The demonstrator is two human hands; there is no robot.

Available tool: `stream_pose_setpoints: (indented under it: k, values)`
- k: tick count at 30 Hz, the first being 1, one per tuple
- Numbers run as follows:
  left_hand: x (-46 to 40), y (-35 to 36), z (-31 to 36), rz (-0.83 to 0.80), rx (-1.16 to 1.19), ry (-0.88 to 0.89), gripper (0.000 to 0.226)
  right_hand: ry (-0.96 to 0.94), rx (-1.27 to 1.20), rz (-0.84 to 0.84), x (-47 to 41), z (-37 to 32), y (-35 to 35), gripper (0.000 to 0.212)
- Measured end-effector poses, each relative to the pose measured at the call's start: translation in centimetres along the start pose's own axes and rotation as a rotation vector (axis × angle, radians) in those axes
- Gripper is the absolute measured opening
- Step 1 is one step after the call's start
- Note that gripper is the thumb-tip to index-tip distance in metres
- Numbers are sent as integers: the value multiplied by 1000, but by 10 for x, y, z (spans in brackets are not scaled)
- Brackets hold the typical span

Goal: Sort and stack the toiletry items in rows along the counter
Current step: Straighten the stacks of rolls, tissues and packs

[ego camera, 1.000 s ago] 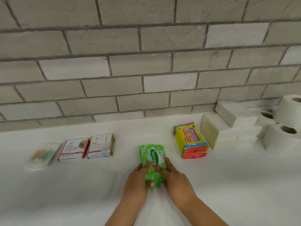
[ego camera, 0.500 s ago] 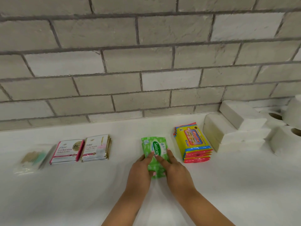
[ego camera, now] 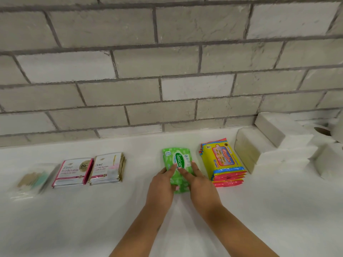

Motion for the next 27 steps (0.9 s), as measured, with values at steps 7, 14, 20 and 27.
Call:
stream_pose_setpoints:
  k: [7,14,20,27]
  values:
    - [0,-3,9,73,-163,60,34,8,-8,-1,-3,1,-1,75]
    - [-3,0,3,52,-307,40,54,8,-9,-2,-4,-1,-2,73]
    - [3,-14,-2,79,-428,5,75,4,-16,-37,-1,-10,-5,84]
    - [36,-70,-13,344,-312,9,48,-139,-166,192,0,-54,-23,70]
Point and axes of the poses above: each hand's wrist, its own x-axis away from the middle knuckle, its own y-axis out of the palm, z = x × y, the point moved 7 cm from there along -x, towards the middle knuckle, and after that the axes turned 15 degrees about -y, right-handed, at the moved point
